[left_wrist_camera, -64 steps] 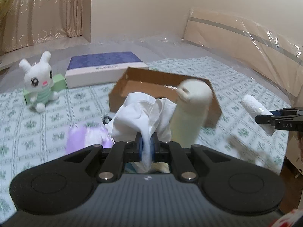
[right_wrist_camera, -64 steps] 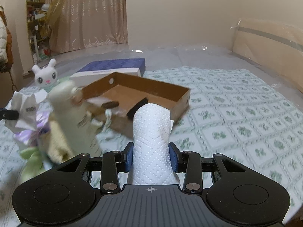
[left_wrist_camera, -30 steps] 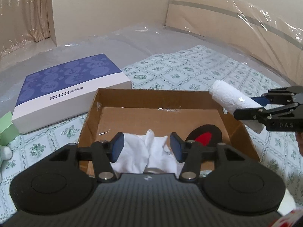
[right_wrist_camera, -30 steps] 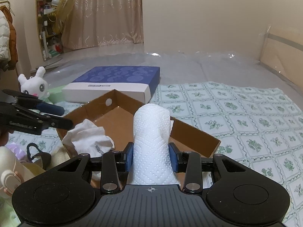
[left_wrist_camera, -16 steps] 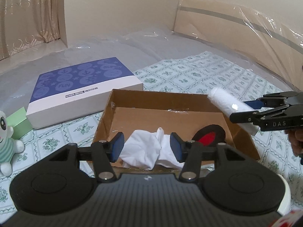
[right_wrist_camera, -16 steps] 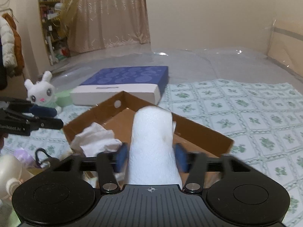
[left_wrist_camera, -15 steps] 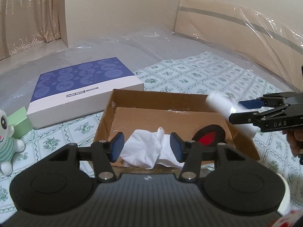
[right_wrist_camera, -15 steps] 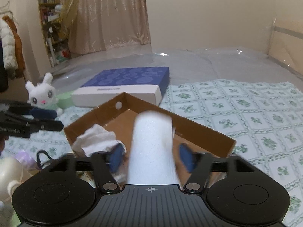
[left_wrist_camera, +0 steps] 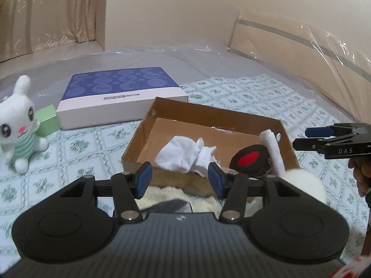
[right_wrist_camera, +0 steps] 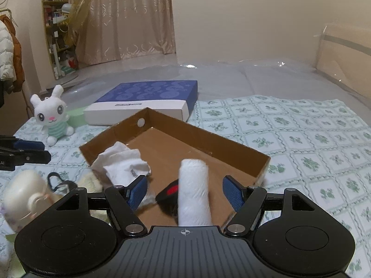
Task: Organize soft objects
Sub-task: 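Lower the rolled towel into the box and open the right tool, then move both open tools back over the remaining pile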
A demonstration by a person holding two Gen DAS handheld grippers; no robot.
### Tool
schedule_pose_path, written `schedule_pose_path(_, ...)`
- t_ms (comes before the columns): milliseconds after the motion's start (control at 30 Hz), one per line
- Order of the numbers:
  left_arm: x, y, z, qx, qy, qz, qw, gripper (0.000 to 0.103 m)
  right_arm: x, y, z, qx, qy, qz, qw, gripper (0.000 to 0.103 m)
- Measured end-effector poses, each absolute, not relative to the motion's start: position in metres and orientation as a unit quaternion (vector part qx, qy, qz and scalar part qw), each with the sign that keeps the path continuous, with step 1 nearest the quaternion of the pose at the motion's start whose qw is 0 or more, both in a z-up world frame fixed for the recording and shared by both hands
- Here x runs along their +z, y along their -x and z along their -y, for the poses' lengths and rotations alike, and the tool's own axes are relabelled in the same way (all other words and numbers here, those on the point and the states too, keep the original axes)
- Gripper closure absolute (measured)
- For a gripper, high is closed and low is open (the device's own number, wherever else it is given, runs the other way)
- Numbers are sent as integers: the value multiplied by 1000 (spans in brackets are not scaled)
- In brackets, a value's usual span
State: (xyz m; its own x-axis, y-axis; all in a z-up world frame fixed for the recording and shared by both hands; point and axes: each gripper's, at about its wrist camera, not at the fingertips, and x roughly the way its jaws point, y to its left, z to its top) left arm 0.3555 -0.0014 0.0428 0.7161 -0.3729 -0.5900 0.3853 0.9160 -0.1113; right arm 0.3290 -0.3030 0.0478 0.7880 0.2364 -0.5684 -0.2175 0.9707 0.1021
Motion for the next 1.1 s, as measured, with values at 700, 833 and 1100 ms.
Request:
schedule_pose_path(700,67,-191,-42,-106,19,-275,955,41,68,-176,278,107,-61,-283,951,31)
schedule_pose_path(833,64,-158,-47,-84,17,-271,959,37,66,-144,266,111,-65,-280,951,31)
schedule_pose_path(1100,47,-101,-52,-59,20,-284,957,30,57,-97,243,120,-66,-288,948,31)
